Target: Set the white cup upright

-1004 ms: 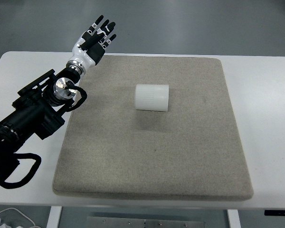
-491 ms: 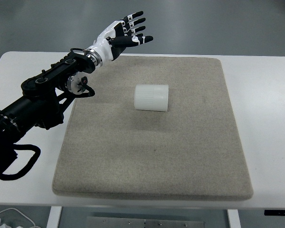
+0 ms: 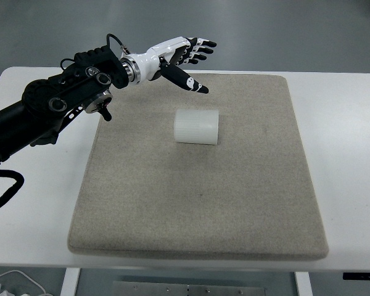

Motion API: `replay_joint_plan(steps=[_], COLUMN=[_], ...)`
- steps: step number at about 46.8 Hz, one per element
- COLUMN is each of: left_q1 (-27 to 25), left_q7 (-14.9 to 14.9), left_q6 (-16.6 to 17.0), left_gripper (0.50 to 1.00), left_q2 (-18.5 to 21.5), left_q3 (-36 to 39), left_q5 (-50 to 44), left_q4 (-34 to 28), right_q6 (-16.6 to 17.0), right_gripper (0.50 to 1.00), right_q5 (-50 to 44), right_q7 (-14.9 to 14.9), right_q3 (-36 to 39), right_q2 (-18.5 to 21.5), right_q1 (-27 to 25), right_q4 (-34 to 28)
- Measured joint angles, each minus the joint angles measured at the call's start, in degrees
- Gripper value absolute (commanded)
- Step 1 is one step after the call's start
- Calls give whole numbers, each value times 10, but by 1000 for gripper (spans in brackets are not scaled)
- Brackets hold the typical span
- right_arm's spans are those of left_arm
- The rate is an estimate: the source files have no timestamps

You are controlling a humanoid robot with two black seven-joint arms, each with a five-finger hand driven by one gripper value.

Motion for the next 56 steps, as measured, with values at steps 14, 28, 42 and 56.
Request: replay_joint_plan(steps=[14, 28, 42, 56], left_q1=[-32, -46, -51, -52], left_q7=[63, 89, 102, 103], left_q6=[-4, -23, -41, -42], left_gripper=[984, 984, 984, 984], left_q2=[37, 35, 27, 20], left_q3=[62, 72, 91, 117], left_q5=[21, 82, 113, 113], left_q4=[-98, -110, -110, -103], right_q6=[0, 0, 0, 0], right_gripper=[930, 930, 930, 930], right_q5=[0, 0, 0, 0], right_q7=[0, 0, 0, 0], right_q3=[0, 0, 0, 0], right_q2=[0, 0, 0, 0], right_q1=[0, 0, 0, 0], right_q4=[0, 0, 0, 0])
